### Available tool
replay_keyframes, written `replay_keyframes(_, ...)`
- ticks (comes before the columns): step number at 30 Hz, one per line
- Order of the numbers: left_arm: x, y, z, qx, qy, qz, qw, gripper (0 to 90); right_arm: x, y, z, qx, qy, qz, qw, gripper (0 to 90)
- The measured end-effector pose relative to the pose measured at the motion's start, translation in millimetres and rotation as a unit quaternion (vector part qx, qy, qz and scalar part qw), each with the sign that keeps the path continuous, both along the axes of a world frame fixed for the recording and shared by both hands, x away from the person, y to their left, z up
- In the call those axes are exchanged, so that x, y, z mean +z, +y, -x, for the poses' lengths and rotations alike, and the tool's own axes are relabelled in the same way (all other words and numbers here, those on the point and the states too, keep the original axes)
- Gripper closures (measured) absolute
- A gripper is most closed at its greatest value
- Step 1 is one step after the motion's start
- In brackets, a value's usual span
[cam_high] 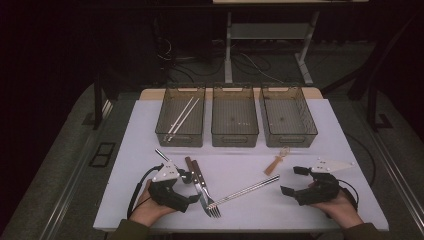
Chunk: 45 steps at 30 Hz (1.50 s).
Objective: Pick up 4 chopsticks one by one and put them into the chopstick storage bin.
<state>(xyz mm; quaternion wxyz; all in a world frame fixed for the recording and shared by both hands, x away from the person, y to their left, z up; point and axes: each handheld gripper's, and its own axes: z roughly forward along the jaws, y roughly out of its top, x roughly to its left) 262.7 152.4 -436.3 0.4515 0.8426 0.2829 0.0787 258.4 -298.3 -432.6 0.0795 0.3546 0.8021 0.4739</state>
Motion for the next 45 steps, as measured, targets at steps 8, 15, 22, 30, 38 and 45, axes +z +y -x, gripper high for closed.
replay_keyframes(8,-0.8,-1.5,-0.8,-0.004,0.003,-0.007,1.0000,0.0,6.4,1.1,-8.6,0.024,0.011,0.007,0.9996,29.5)
replay_keyframes(15,-0.5,-1.4,-1.0,-0.004,0.004,-0.007,1.0000,0.0,9.3,12.1,-22.8,0.059,0.023,0.012,0.9979,48.7)
replay_keyframes(22,0.0,-1.4,-1.3,-0.006,0.004,-0.004,1.0000,0.0,1.4,22.1,-39.9,0.064,0.037,0.063,0.9953,71.3)
replay_keyframes(30,-0.1,-1.4,-1.9,-0.007,0.006,-0.001,1.0000,0.0,-7.0,16.6,-56.8,0.046,0.056,0.077,0.9945,88.1)
replay_keyframes(38,-0.2,-2.4,-1.9,-0.009,0.008,0.001,0.9999,0.0,-13.2,18.9,-63.1,0.037,0.055,0.097,0.9930,89.6)
replay_keyframes(45,0.1,-2.3,-1.9,-0.010,0.008,0.002,0.9999,0.0,-16.8,22.1,-64.1,0.045,0.065,0.108,0.9910,89.6)
